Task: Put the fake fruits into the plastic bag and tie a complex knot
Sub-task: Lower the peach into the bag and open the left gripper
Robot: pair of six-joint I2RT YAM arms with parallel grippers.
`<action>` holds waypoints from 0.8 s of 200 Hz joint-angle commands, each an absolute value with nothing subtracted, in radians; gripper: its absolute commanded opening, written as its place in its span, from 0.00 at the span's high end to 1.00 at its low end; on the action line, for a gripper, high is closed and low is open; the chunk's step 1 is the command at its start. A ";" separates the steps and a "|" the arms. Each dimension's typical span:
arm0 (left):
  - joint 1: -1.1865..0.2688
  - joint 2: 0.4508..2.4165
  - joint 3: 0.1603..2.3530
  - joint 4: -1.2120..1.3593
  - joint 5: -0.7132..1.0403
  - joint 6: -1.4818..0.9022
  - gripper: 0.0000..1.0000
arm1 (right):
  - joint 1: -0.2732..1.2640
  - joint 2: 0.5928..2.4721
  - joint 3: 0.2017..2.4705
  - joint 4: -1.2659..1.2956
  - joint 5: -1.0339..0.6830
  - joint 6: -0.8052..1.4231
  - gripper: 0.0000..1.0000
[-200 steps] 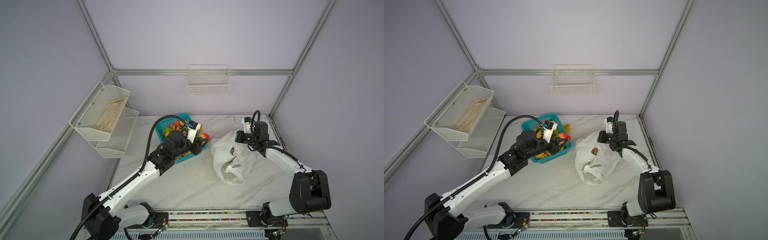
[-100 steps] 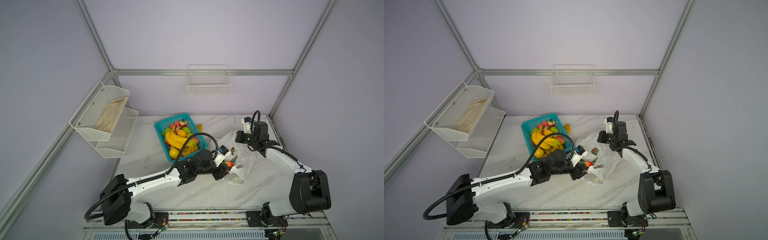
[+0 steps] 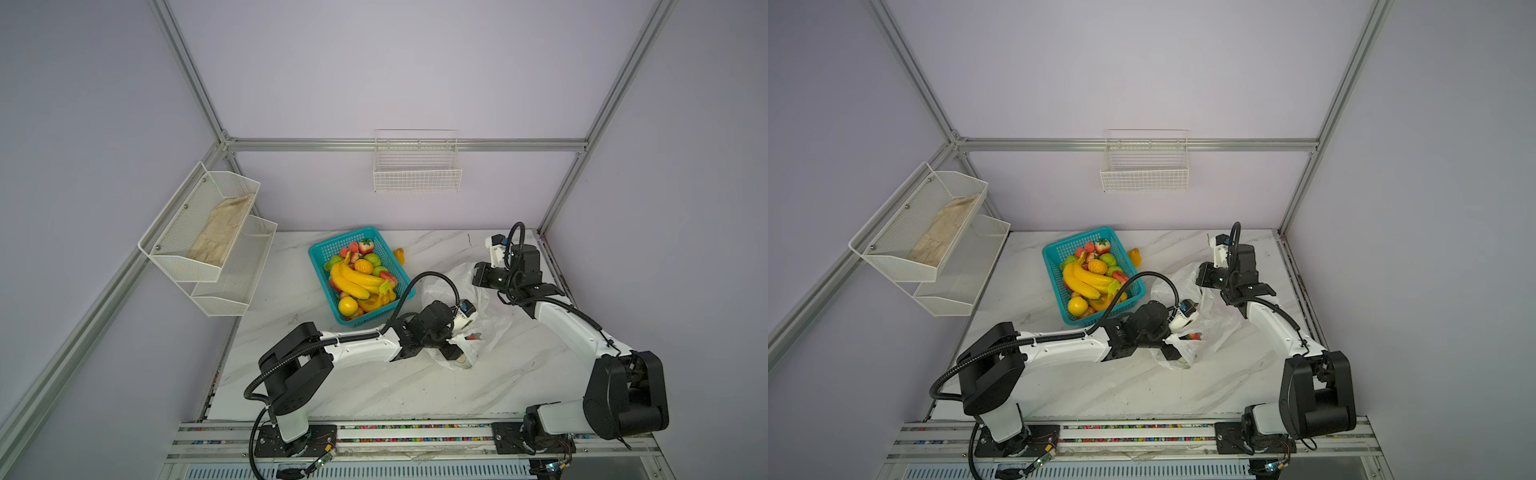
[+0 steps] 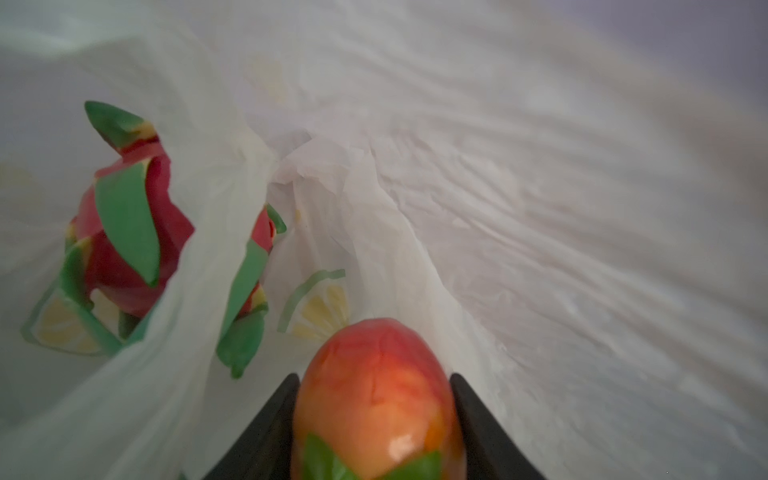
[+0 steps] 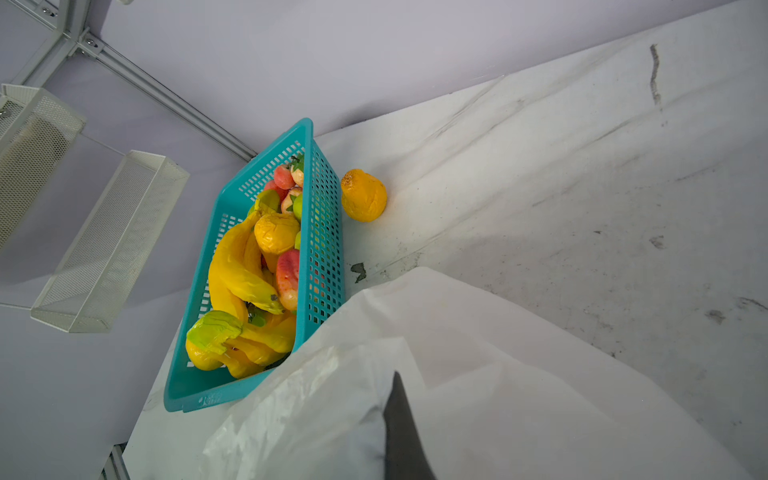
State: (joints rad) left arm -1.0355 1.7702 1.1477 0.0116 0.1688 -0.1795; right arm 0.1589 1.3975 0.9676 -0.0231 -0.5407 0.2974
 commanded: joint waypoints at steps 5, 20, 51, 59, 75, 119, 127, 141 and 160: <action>-1.039 1.756 1.226 0.047 0.150 -0.150 0.35 | 0.157 1.379 0.959 -0.037 -0.530 0.298 1.00; -1.039 1.724 1.197 0.056 0.141 -0.141 0.30 | 0.157 1.379 0.959 -0.036 -0.515 0.295 1.00; -1.035 1.628 1.130 0.050 0.148 -0.120 0.25 | 0.157 1.379 0.964 -0.043 -0.497 0.292 1.00; -1.031 1.598 1.113 0.037 0.145 -0.123 0.25 | 0.157 1.379 0.963 -0.043 -0.497 0.293 1.00; -1.026 1.524 1.068 0.020 0.125 -0.142 0.25 | 0.157 1.380 0.964 -0.044 -0.486 0.291 1.00; -1.000 1.323 0.949 -0.018 0.002 -0.100 0.24 | 0.155 1.393 0.963 -0.039 -0.458 0.282 1.00; -0.982 1.296 0.945 -0.043 -0.016 -0.106 0.24 | 0.155 1.398 0.963 -0.036 -0.459 0.280 1.00; -0.938 1.251 0.940 -0.078 -0.036 -0.122 0.24 | 0.156 1.407 0.968 -0.034 -0.460 0.279 1.00; -0.864 1.189 0.931 -0.093 -0.029 -0.149 0.24 | 0.155 1.414 0.972 -0.035 -0.458 0.275 1.00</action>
